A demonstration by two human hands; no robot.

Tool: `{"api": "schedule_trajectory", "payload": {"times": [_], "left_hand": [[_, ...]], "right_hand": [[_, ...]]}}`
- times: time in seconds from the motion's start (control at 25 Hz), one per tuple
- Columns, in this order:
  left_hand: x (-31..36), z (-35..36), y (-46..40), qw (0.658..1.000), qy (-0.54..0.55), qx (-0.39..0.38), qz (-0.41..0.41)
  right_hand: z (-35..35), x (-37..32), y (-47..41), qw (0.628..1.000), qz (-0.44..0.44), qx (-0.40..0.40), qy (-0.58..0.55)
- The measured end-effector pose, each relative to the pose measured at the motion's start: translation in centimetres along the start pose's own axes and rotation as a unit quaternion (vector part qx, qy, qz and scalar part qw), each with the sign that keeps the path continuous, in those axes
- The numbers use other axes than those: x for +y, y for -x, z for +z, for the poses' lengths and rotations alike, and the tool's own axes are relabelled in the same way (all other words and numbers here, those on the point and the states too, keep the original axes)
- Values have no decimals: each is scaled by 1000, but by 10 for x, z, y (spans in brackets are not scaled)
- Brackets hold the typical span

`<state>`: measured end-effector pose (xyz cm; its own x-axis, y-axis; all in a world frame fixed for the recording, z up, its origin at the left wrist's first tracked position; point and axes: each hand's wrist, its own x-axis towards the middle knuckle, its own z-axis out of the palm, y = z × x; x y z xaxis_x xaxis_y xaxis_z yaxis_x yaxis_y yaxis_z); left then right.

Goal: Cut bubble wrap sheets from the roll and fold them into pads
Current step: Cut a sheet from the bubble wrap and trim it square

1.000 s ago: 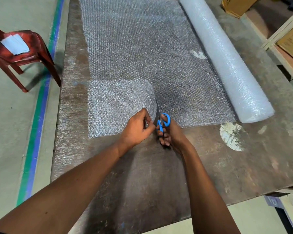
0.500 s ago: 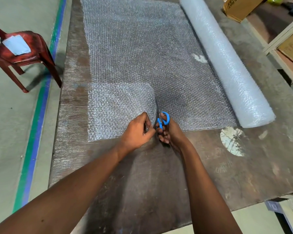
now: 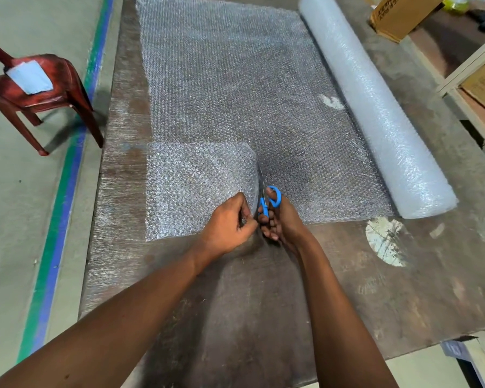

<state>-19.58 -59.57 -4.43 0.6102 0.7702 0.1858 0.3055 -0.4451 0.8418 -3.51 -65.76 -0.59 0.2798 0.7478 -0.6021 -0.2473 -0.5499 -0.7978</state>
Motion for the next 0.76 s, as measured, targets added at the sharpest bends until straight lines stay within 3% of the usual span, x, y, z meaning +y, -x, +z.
{"api": "schedule_trajectory", "payload": {"times": [0.56, 0.76], "left_hand": [[-2, 1, 0, 1000, -1, -2, -10], [0, 1, 0, 999, -24, 10, 35]], "right_hand": [[5, -5, -9, 1000, -2, 12, 16], [9, -16, -9, 1000, 14, 16, -8]]}}
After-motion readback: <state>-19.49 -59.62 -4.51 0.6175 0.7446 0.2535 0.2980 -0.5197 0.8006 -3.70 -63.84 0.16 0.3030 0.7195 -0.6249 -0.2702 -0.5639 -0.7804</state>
